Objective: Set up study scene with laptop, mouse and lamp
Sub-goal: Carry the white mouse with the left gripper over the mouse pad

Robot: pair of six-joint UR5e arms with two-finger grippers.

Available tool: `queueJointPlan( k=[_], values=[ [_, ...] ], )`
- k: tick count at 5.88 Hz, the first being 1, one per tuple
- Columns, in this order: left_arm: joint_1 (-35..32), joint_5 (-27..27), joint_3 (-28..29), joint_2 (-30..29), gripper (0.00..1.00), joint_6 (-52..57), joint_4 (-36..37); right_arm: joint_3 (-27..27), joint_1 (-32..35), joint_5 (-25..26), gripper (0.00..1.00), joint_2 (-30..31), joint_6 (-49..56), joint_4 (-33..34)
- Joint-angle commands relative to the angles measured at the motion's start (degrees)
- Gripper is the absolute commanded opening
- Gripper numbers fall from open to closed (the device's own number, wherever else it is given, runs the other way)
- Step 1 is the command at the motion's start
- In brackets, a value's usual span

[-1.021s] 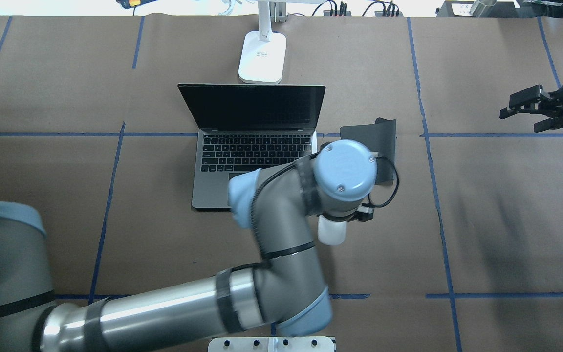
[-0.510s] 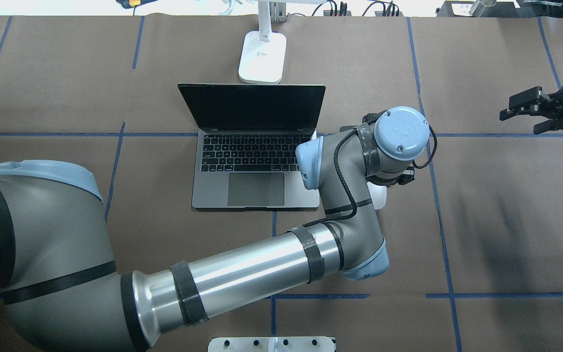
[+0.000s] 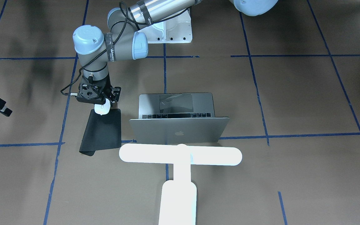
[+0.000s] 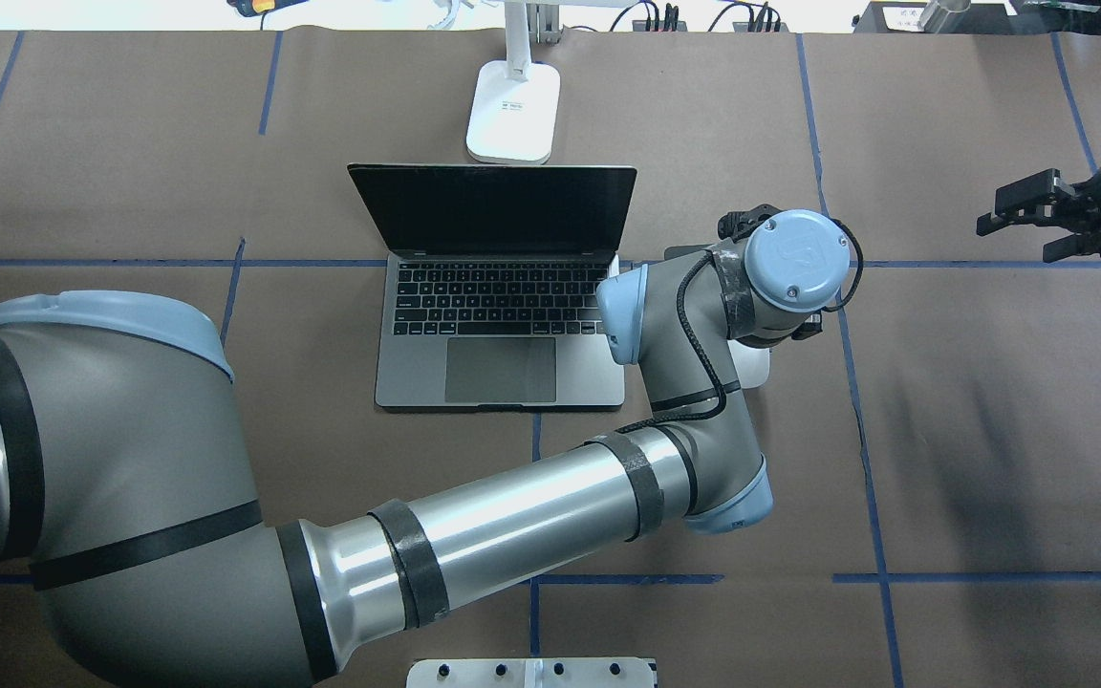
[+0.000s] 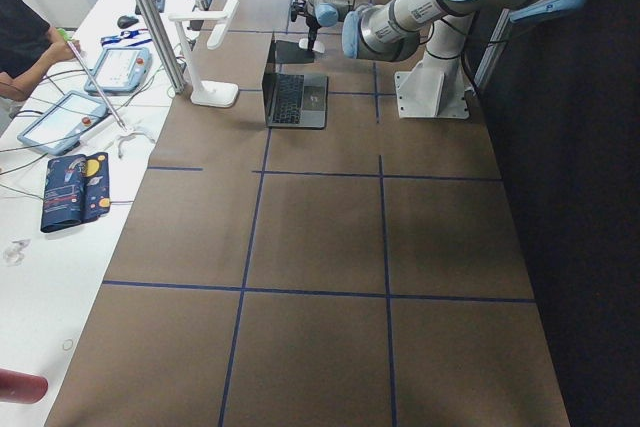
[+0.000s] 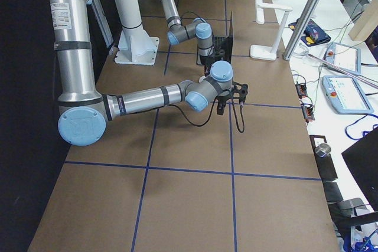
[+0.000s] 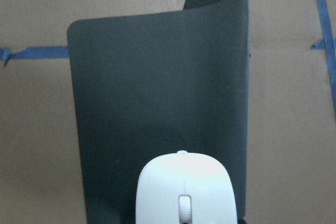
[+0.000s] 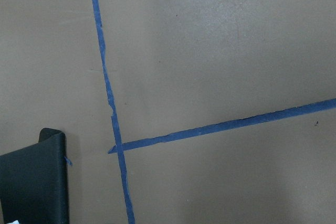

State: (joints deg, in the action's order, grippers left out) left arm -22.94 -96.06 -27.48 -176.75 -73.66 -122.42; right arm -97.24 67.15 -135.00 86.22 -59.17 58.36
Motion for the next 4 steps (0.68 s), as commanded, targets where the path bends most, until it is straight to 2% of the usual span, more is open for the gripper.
queueJointPlan(
  k=[1, 2, 4],
  values=[
    [-0.9, 3.5, 1.7, -0.7, 0.03, -0.4, -3.5, -0.1, -0.1, 0.1, 1.0, 0.3, -0.1, 0.0],
    [-1.0, 5.1, 4.1, -0.6, 0.08, -0.4, -4.8, -0.1, -0.1, 0.2, 1.0, 0.4, -0.1, 0.0],
    [-1.1, 5.2, 5.2, -0.6, 0.18, -0.4, -7.1, -0.1, -0.1, 0.2, 1.0, 0.4, -0.1, 0.0]
  ],
)
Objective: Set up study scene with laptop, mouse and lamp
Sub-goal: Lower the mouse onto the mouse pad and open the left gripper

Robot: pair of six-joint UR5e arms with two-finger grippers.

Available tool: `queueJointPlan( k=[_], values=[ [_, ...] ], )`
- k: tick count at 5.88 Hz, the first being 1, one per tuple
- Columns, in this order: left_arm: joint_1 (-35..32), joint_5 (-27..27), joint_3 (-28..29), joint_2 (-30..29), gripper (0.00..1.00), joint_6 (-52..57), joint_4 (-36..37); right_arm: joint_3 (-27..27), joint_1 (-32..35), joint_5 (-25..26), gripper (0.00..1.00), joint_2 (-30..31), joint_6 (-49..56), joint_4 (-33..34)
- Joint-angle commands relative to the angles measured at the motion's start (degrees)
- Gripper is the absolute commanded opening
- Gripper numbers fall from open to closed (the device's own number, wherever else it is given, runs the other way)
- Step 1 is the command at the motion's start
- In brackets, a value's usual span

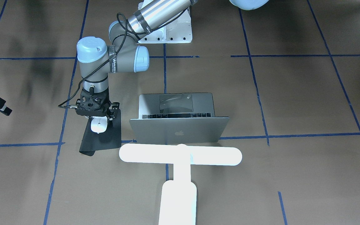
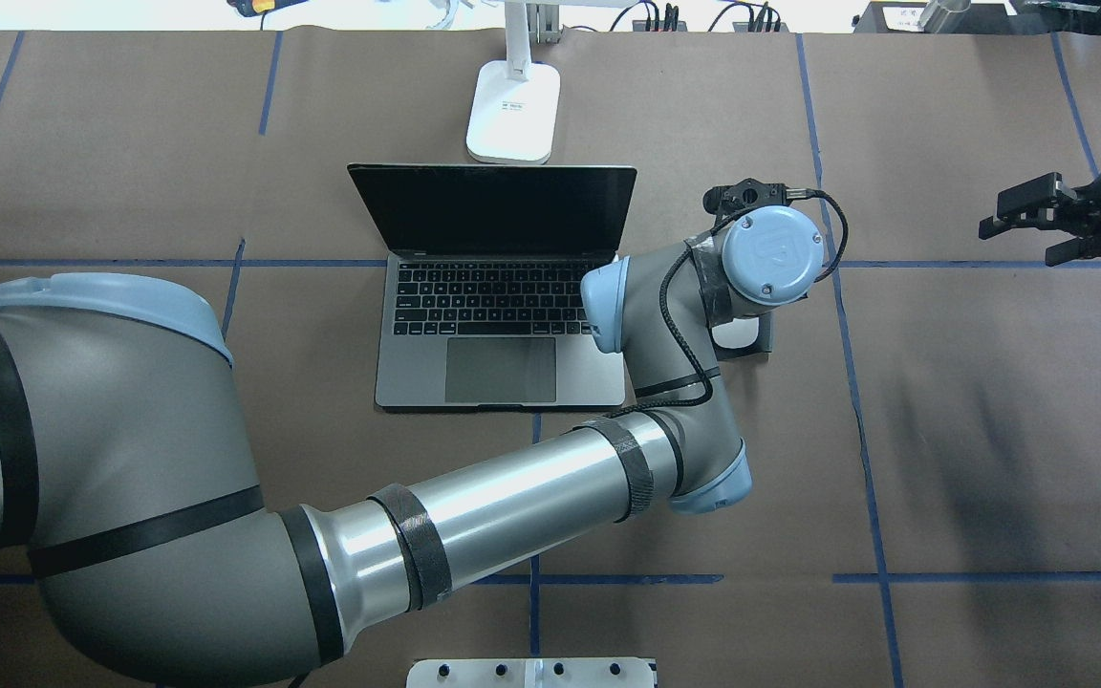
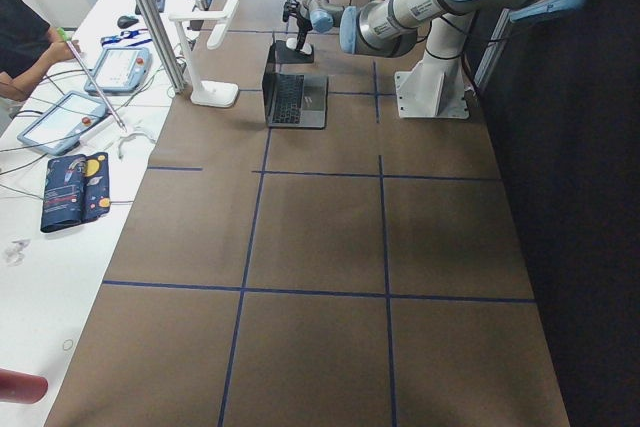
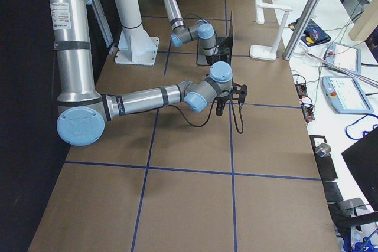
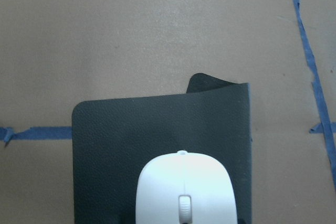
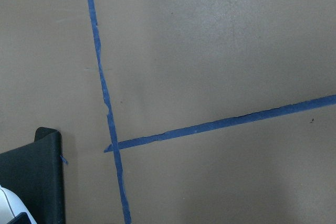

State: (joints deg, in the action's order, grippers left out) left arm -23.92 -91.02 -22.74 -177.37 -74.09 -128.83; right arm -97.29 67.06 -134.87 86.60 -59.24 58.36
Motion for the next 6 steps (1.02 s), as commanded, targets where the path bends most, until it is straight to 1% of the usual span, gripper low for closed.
queueJointPlan(
  k=[1, 2, 3, 4, 6],
  values=[
    [-0.1, 0.1, 0.6, 0.0, 0.42, 0.0, -0.9, 0.0, 0.0, 0.0, 1.0, 0.0, 0.0, 0.0],
    [-0.1, 0.1, 0.6, 0.0, 0.79, 0.0, -0.9, 0.0, 0.0, 0.0, 1.0, 0.0, 0.0, 0.0],
    [-0.1, 0.1, 0.6, -0.1, 1.0, -0.1, -2.0, 0.0, 0.0, 0.0, 1.0, 0.0, 0.0, 0.0],
    [-0.3, 0.1, 0.5, -0.1, 1.0, -0.2, -2.2, 0.0, 0.0, 0.0, 1.0, 0.0, -0.1, 0.0],
    [-0.9, -0.8, -1.6, -0.4, 1.0, -2.3, -2.0, -0.4, 0.1, 0.0, 1.0, 0.1, 0.0, 0.0]
  ],
)
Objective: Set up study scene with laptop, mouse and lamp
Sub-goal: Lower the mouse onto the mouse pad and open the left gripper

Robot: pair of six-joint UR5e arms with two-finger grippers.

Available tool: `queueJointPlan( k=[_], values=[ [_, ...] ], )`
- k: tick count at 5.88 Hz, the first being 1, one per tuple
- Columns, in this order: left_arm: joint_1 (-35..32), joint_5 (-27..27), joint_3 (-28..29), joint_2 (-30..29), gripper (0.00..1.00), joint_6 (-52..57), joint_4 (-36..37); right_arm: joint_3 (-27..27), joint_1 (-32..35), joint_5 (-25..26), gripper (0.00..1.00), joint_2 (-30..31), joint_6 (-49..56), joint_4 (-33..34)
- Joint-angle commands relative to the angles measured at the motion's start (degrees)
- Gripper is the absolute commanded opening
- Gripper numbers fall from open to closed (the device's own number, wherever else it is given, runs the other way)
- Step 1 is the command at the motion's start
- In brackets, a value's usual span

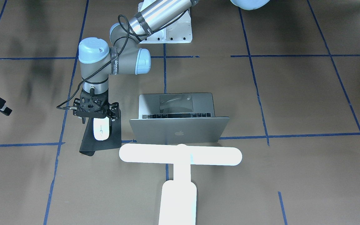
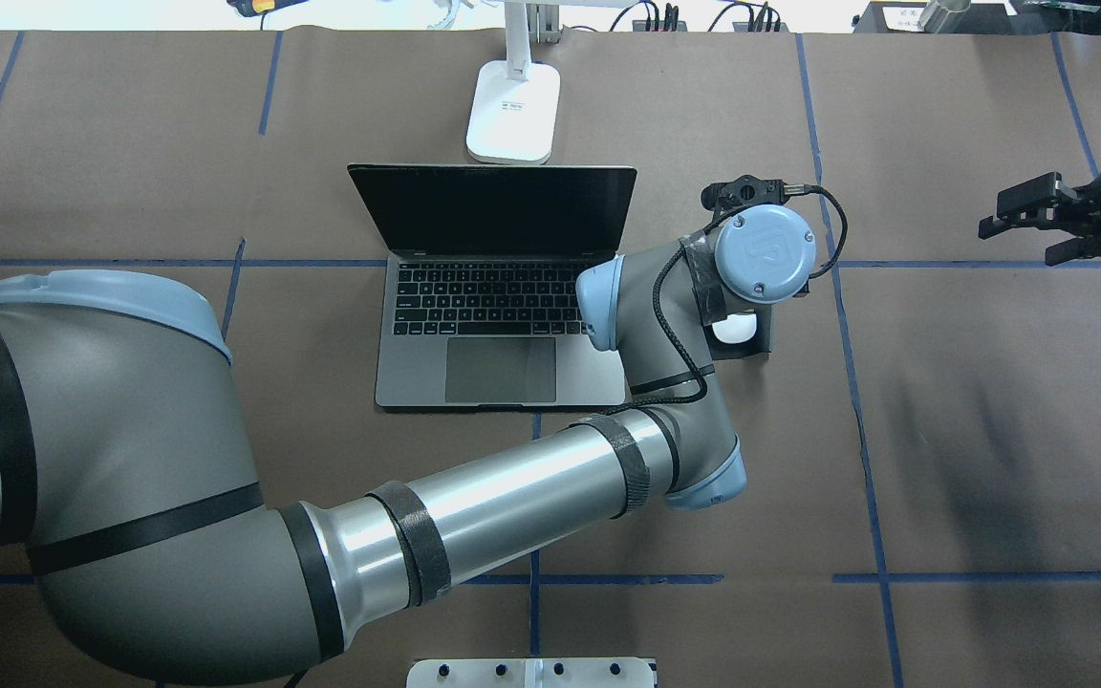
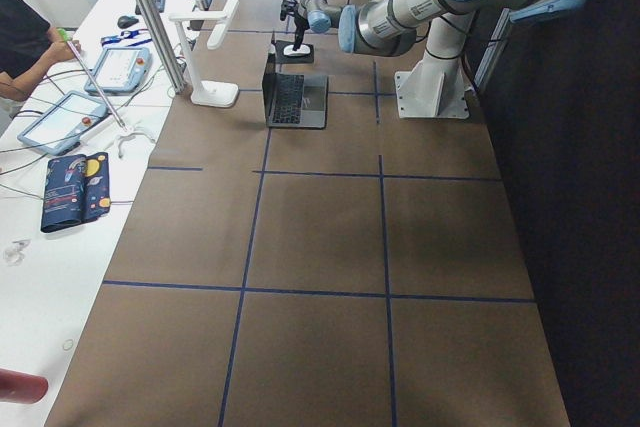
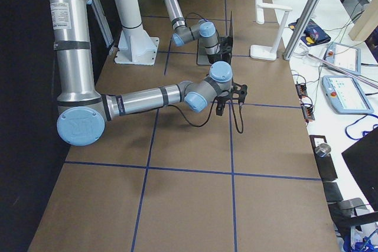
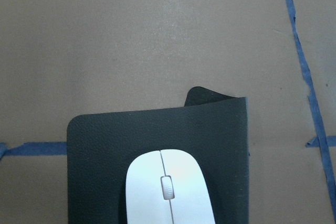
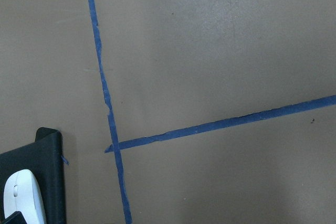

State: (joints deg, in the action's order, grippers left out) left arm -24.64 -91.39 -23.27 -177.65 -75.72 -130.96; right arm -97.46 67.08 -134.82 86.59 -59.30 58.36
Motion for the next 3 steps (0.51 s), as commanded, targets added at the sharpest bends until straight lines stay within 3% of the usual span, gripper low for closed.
queueJointPlan(
  k=[1, 2, 3],
  values=[
    [-0.3, -2.4, -3.7, -0.1, 1.0, -2.3, 0.6, -0.5, 0.2, 0.0, 1.0, 0.3, 0.1, 0.0],
    [-0.4, -3.4, -6.7, 0.1, 1.0, -2.8, 3.2, -1.1, 0.2, -0.1, 1.0, 1.2, 0.1, -0.1],
    [-0.8, -5.9, -12.9, 0.7, 1.0, -2.8, 10.4, -1.7, 0.8, 0.0, 1.0, 1.7, 0.1, 0.0]
  ],
)
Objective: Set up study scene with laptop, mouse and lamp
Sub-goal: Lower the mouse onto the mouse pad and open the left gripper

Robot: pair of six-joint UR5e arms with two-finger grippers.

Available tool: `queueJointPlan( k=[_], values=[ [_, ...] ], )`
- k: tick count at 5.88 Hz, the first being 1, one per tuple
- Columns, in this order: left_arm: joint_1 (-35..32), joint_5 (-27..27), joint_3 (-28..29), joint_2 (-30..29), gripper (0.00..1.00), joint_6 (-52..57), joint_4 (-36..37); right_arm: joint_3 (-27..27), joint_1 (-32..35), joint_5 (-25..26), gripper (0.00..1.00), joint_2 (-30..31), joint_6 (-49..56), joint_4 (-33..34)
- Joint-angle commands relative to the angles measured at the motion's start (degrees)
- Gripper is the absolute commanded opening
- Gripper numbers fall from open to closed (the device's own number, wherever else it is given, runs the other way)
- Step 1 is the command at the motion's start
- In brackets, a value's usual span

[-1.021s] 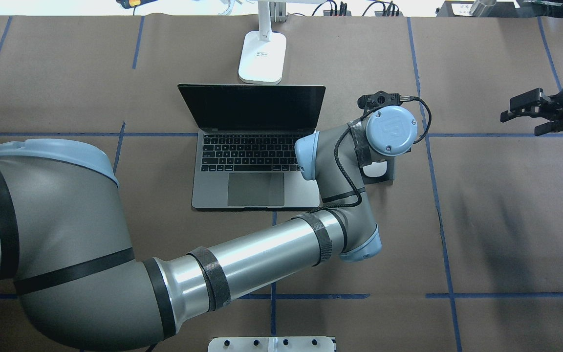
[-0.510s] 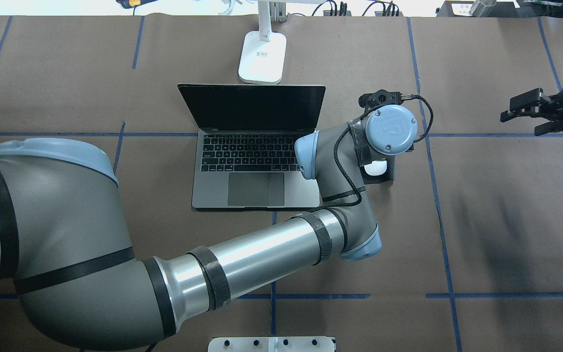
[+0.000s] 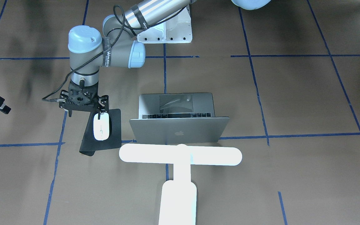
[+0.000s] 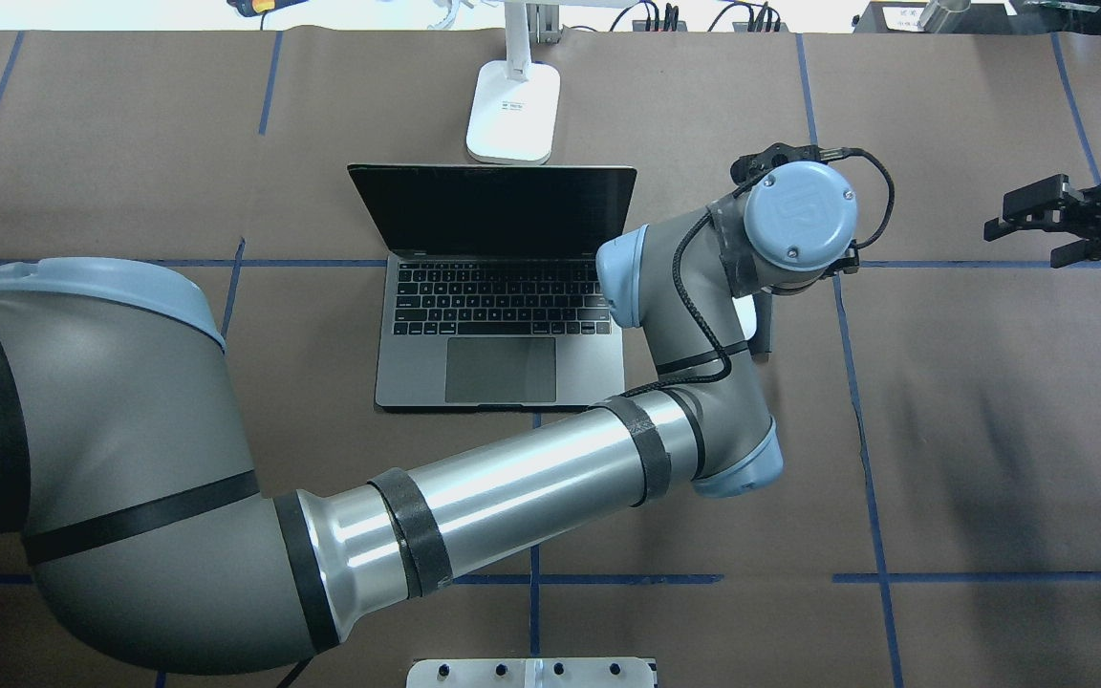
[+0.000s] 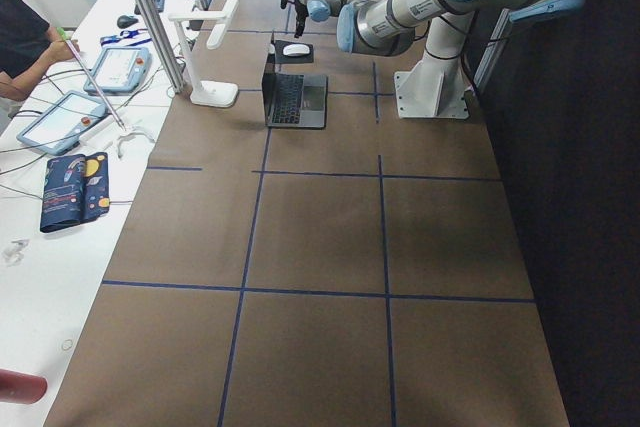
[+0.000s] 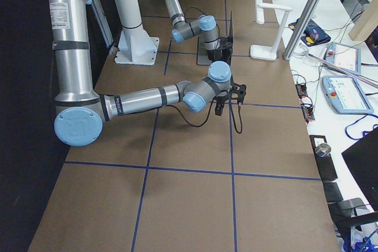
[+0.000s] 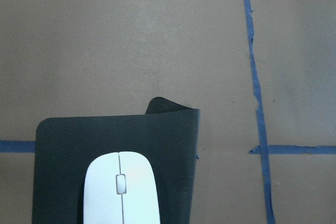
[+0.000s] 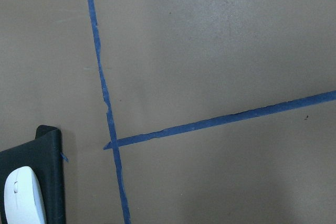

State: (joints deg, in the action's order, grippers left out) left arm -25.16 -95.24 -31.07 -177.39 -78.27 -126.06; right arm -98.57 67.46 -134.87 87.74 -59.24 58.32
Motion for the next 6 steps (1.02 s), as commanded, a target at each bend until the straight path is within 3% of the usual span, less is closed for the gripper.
queueJointPlan(
  k=[1, 3, 4, 6],
  values=[
    [-0.7, -4.1, -15.0, 5.8, 1.0, 0.1, 10.4, -1.7, 1.4, 0.1, 1.0, 1.7, 0.1, 0.0],
    [-2.6, -7.3, -39.9, 20.2, 1.0, 3.2, 21.6, -2.3, 3.0, 0.0, 1.0, 3.2, 0.6, 0.0],
    [-4.4, -9.8, -49.0, 26.5, 1.0, 5.0, 24.9, -2.4, 4.6, 0.0, 1.0, 4.8, 4.1, 0.0],
    [-8.6, -14.3, -66.8, 43.4, 1.0, 13.5, 25.2, -1.8, 6.8, -0.2, 1.0, 8.0, 13.0, 0.2]
  ],
)
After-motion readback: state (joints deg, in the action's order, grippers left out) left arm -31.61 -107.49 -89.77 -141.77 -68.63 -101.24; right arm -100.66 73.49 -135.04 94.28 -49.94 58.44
